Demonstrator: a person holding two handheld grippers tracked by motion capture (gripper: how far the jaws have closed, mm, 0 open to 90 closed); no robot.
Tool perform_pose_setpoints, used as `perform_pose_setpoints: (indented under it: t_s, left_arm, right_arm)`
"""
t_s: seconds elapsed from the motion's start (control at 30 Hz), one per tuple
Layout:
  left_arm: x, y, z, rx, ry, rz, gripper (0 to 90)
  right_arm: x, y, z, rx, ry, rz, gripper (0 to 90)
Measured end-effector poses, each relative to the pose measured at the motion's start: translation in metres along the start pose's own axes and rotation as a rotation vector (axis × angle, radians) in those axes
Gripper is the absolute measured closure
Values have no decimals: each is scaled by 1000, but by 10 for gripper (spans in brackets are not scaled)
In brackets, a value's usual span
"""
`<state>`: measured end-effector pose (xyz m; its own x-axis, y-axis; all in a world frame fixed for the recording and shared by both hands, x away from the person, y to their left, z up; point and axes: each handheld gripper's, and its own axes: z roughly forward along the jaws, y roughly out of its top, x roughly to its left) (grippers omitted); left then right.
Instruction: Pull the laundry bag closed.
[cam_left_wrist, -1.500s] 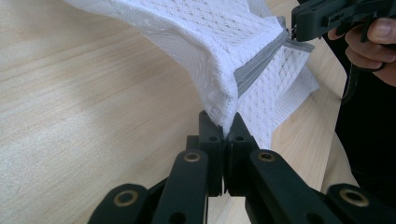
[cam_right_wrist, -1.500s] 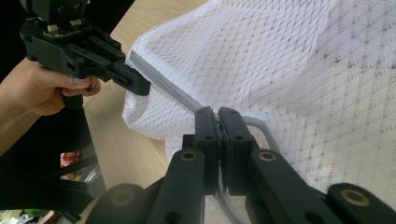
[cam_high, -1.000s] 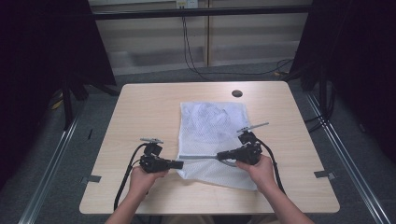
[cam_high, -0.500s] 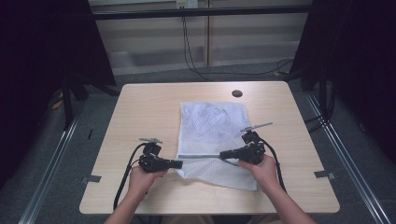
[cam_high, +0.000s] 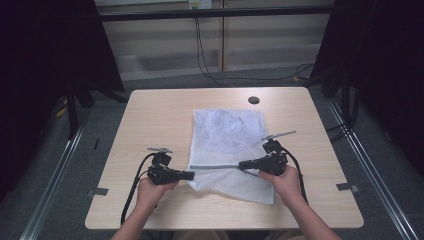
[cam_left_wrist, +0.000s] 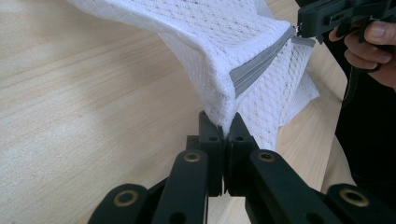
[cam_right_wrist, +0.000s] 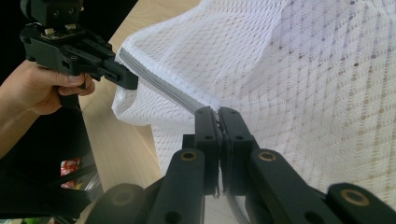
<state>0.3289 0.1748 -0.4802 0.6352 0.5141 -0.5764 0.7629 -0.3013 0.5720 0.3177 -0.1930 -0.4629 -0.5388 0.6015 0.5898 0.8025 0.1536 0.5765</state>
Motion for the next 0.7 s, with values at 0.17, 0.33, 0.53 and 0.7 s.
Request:
perform_pose_setpoints:
  t_s: [0.17, 0.33, 0.53, 0.7]
  left_arm:
    - [0, 0, 0, 1, 0, 0, 885]
    - [-1, 0, 0, 4, -3, -5, 886]
    - [0, 0, 0, 5, 1, -5, 886]
    - [0, 0, 0, 5, 2, -5, 886]
  right_arm:
    - [0, 0, -1, 1, -1, -1, 869]
    - [-1, -1, -1, 1, 2, 0, 869]
    - [-1, -1, -2, 3, 0, 4, 869]
    - [-2, -1, -3, -3, 0, 6, 869]
